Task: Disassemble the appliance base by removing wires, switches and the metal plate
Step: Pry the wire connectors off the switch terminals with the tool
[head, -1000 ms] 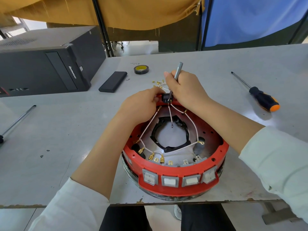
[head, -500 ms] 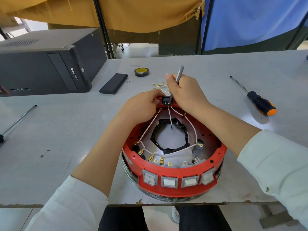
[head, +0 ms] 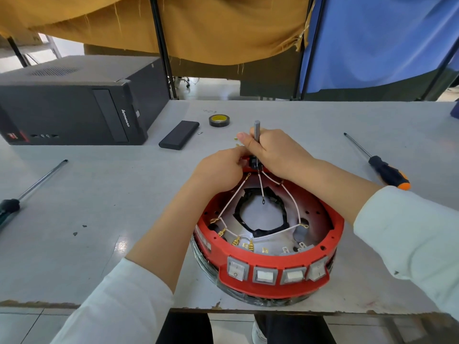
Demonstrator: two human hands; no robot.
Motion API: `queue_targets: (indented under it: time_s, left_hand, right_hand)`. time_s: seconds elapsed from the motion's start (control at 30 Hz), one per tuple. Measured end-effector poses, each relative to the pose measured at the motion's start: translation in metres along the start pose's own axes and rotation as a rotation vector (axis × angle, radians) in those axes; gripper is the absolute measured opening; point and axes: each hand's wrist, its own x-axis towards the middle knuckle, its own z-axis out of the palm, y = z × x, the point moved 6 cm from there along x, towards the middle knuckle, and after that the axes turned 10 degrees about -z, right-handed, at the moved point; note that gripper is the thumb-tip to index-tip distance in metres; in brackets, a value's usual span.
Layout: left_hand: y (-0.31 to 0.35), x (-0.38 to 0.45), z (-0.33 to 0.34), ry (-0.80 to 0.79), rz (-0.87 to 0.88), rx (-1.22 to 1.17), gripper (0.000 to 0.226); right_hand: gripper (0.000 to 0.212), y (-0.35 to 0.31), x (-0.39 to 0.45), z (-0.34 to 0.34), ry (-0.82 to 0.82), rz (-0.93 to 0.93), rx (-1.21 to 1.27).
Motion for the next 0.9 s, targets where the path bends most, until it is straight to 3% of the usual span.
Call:
queue_targets:
  time_s: [0.07,0.23,0.43,0.6,0.9]
  left_hand:
    - [-0.001,0.001,0.001,0.000,-0.010,0.022,0.033]
    - [0.001,-0.001,-0.001,0.025,0.023,0.008,0.036]
    - [0.000,0.000,-0.001,0.026,0.014,0.019,0.032]
    - [0.001,0.000,-0.001,0.036,0.027,0.013,0.032]
    - [-0.001,0.003,0.000,0.038,0.024,-0.011,0.035]
  right_hand:
    - [0.044,-0.001,0.000,0.004,-0.042,-0.020,-0.073]
    - [0.042,0.002,-0.007,0.003,0.105,-0.051,-0.078]
    - [0.042,-0.001,-0.005,0.007,0.084,-0.089,-0.193]
    - [0.045,0.007,0.003,0.006,0.115,0.019,-0.137]
    - [0.046,0.010,-0.006,0.000,0.191,0.012,0.040]
